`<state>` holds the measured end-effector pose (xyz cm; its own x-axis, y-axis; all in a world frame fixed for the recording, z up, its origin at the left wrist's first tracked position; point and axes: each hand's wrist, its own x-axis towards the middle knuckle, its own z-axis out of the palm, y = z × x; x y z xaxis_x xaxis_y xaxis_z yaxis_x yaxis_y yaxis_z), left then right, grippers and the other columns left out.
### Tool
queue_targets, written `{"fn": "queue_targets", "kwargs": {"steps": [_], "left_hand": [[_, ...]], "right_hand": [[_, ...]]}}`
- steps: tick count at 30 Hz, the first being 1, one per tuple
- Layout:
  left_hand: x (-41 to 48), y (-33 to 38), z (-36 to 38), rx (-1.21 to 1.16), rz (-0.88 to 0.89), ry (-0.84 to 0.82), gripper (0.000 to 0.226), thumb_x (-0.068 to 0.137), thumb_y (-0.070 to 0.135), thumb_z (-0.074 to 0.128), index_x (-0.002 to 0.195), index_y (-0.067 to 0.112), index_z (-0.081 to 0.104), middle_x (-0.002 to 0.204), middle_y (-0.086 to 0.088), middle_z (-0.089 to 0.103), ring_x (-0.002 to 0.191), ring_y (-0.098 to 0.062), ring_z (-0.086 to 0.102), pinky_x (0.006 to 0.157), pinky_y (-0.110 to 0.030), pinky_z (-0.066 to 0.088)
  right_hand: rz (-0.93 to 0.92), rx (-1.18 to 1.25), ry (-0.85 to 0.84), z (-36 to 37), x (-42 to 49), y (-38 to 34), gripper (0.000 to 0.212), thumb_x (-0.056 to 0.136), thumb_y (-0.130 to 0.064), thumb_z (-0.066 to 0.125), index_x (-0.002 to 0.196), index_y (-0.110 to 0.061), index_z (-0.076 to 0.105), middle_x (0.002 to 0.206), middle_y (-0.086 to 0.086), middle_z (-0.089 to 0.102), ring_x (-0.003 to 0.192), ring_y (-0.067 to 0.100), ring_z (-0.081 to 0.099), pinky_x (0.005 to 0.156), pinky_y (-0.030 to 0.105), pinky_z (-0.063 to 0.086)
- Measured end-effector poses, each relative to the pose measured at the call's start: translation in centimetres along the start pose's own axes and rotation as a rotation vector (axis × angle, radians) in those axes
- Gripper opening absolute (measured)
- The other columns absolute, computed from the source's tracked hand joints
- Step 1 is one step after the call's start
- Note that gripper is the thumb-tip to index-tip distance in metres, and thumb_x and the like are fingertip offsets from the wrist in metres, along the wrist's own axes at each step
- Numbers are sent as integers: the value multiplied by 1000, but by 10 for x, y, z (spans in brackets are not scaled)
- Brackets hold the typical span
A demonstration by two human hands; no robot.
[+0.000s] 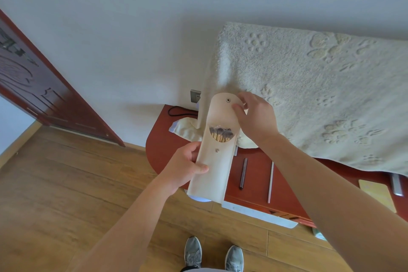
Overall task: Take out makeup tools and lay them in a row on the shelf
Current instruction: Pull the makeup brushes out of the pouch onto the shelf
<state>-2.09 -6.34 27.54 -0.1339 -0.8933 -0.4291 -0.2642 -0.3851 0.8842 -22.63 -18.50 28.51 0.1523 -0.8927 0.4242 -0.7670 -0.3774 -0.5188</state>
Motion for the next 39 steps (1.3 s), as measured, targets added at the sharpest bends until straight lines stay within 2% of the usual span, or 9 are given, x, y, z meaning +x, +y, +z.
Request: {"fn": "queue_targets", "kwargs": {"steps": [4, 8, 11, 15, 19, 29, 34, 37, 39], "left_hand": [[1, 2, -1, -4, 3, -4, 53, 81, -6, 68, 124, 25, 61, 106, -1, 76, 100, -19, 73, 97, -51, 53], [2, 4, -3, -10, 6, -1, 53, 81, -7, 68, 123, 25, 62, 106, 0, 76, 101, -19, 72, 98, -51, 52], [4, 4, -5, -15, 8, 0, 53, 81, -7, 69, 123, 26, 61, 105, 0, 76, 101, -19, 72, 99, -52, 52], [6, 4, -6, -14, 14, -9, 54, 81, -6, 69, 123, 26, 61, 105, -1, 76, 101, -19, 72, 99, -52, 51], [7, 3, -6, -13, 9, -24, 53, 81, -6, 69, 123, 25, 61, 105, -1, 76, 100, -19, 72, 100, -53, 51], [7, 0, -3, -11, 3, -66, 56, 80, -8, 68, 125, 24, 60, 107, -3, 76, 102, -21, 72, 100, -52, 51], [8, -1, 1, 26, -9, -89, 57, 80, -7, 68, 125, 28, 59, 105, -2, 76, 100, -19, 72, 98, -48, 52], [10, -2, 6, 47, -20, -96, 56, 81, -7, 68, 124, 29, 59, 105, 0, 77, 100, -17, 72, 96, -44, 52], [12, -2, 10, 65, -23, -92, 55, 81, -6, 67, 122, 29, 60, 104, 2, 77, 99, -15, 73, 92, -41, 53]], "right_hand": [[-111, -33, 91, -4, -4, 1, 28, 83, -13, 70, 111, -8, 67, 110, 10, 62, 101, 29, 59, 77, 34, 49], [-263, -41, 76, -9, -11, 2, 16, 81, -6, 73, 96, -8, 73, 106, 11, 64, 94, 31, 62, 72, 34, 53], [-342, -27, 1, -13, -21, 2, 11, 88, -15, 66, 94, -10, 74, 111, 9, 65, 95, 27, 61, 74, 32, 52], [-276, 31, -145, -18, -35, 4, 30, 91, -36, 55, 98, -14, 74, 127, 5, 61, 112, 21, 57, 86, 28, 48], [-221, 24, -212, -21, -40, 5, 19, 85, -33, 66, 95, -18, 73, 134, 3, 57, 121, 21, 54, 90, 26, 43], [-142, 76, -170, -20, -46, 0, 8, 80, -18, 78, 88, -20, 77, 124, 0, 64, 104, 19, 62, 82, 26, 47], [-128, 93, -69, -26, -44, 4, 5, 84, -11, 72, 89, -11, 74, 106, 1, 72, 93, 10, 64, 74, 19, 49], [-22, 91, -5, -37, -37, 12, 7, 86, -12, 69, 92, -12, 73, 97, -1, 72, 85, 1, 59, 70, 5, 41], [67, 101, 24, -46, -33, 19, 8, 88, -15, 67, 93, -13, 73, 93, -3, 72, 84, 12, 65, 72, 17, 49]]}}
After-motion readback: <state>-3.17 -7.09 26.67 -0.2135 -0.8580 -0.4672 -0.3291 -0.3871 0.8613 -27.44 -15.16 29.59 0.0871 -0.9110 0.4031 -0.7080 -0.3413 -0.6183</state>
